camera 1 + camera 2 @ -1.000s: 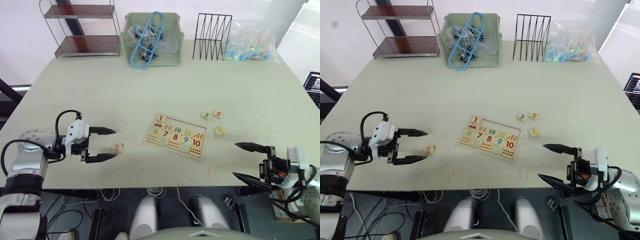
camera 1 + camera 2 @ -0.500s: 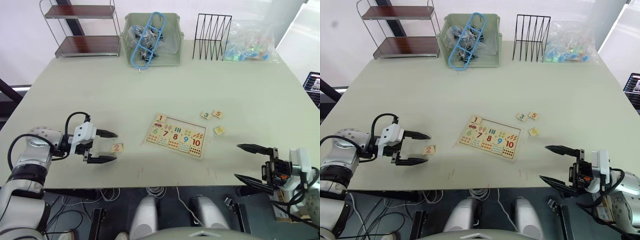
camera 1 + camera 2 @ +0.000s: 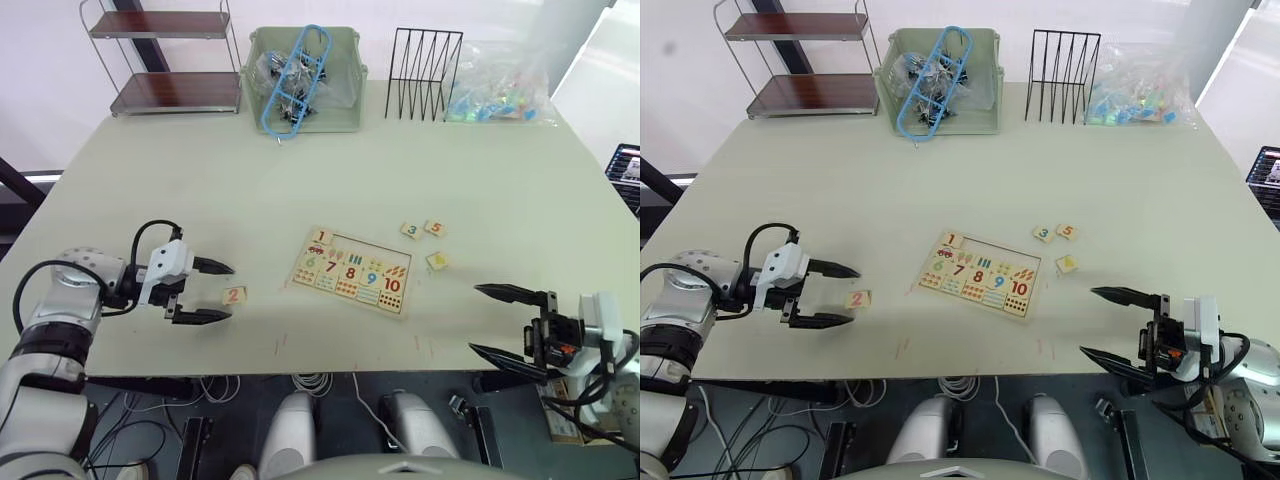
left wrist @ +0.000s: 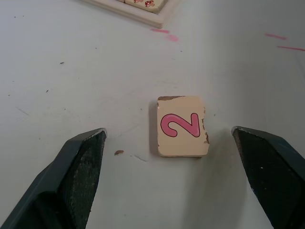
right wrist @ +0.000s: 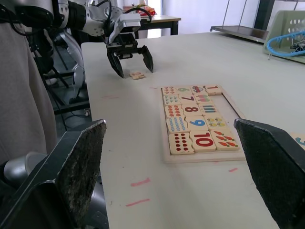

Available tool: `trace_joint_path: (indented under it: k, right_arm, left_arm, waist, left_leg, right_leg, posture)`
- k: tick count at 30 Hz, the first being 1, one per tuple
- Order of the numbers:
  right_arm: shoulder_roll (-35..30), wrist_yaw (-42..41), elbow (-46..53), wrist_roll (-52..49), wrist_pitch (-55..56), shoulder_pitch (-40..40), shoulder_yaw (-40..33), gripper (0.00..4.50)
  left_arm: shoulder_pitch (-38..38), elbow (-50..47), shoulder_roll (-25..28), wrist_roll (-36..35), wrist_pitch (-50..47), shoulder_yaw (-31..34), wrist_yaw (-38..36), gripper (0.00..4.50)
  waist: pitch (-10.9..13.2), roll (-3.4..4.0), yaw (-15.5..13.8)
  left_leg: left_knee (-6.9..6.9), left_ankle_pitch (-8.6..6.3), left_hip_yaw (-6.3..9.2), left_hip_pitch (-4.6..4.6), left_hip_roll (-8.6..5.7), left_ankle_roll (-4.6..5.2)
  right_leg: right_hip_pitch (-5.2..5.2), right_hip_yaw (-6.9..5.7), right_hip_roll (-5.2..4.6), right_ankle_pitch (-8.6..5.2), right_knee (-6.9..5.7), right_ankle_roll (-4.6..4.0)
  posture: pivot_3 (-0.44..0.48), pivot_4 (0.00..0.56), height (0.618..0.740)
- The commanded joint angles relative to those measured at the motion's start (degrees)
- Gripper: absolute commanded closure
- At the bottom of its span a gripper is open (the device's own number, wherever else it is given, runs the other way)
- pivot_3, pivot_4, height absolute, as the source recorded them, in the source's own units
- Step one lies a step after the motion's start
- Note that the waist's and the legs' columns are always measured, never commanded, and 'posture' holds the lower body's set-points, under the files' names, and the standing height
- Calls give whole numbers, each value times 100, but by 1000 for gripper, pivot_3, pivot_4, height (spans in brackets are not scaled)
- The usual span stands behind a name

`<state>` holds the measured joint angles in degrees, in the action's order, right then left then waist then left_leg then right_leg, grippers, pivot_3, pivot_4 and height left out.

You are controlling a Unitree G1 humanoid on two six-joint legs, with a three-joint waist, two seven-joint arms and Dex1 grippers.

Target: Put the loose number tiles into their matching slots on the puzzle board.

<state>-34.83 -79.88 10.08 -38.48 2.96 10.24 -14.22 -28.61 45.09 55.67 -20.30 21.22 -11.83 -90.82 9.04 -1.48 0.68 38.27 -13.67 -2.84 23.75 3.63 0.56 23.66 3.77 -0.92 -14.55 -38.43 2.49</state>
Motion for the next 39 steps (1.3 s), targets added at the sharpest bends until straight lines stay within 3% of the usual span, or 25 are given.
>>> trace_joint_path:
  k: [1, 8, 11, 12, 15, 17, 18, 30, 36, 39]
  right_arm:
    - [-38, -32, 39, -34, 125, -16, -107, 0]
    - [-18, -35, 8, -23, 168, -5, -99, 0]
    - [-22, -36, -4, -26, 188, -8, -92, 0]
    - [-21, -42, -18, -25, 198, -13, -87, 0]
    - [-16, -53, -55, -22, 210, -36, -77, 0]
    - [-17, -57, -77, -20, 216, -53, -70, 0]
    - [-18, -57, -87, -18, 217, -64, -65, 0]
    - [29, 6, -38, -49, 177, -82, -58, 0]
    - [78, 82, 40, -44, 186, -22, -41, 0]
    - [144, 142, 74, -56, 197, -13, -43, 0]
  left_arm:
    - [48, 35, 30, 1, -54, -24, -168, 23]
    - [110, -37, -15, 27, 32, -12, -168, 23]
    - [105, -21, -52, 51, 61, 34, -168, 884]
    - [104, -7, -82, 45, 109, 68, -168, 1626]
    - [122, -14, -117, -18, 113, 90, -168, 2398]
    - [136, -18, -127, -46, 115, 95, -168, 3362]
    - [141, -17, -134, -66, 122, 97, -168, 3605]
    - [-288, -323, -88, -409, -151, 54, -168, 3593]
    - [-690, -849, 176, -730, -782, -323, -168, 3593]
    - [-1261, -926, 235, -715, -1036, -702, -168, 3593]
  waist:
    - [0, 0, -1]
    - [0, 0, -4]
    - [0, 0, -4]
    - [0, 0, -3]
    - [0, 0, -4]
    - [0, 0, -5]
    - [0, 1, -4]
    - [0, 0, -26]
    - [0, 0, -19]
    - [1, -1, -14]
  left_leg:
    - [2, 0, 0, 0, 0, 0]
    - [5, 0, 0, -2, 0, 0]
    - [5, 0, 0, -2, 0, 0]
    - [5, 0, 0, -2, 0, 0]
    - [6, 0, 0, -2, 0, 0]
    - [6, 0, 0, -2, 0, 0]
    - [6, 0, 0, -2, 0, 0]
    - [7, 0, 2, 1, 0, 0]
    - [10, 0, 2, 2, -1, 0]
    - [9, 0, 7, 3, -1, 0]
  right_leg:
    - [0, 0, 0, 0, -3, 0]
    - [1, 1, 0, -1, -12, 0]
    - [1, 1, 0, -1, -12, 0]
    - [1, 1, 0, -1, -12, 0]
    - [1, 2, 0, -1, -12, 0]
    - [1, 1, 0, -1, -12, 0]
    - [1, 2, 0, 0, -12, 0]
    - [2, 1, 1, -1, -14, 0]
    - [1, 2, 3, 0, -14, 1]
    - [2, 2, 6, 0, -17, 4]
  posture:
    - [0, 150, 740]
    - [0, 150, 740]
    - [0, 150, 740]
    - [0, 150, 740]
    - [0, 150, 740]
    - [0, 150, 740]
    - [0, 150, 740]
    - [0, 150, 740]
    - [0, 150, 740]
    - [0, 150, 740]
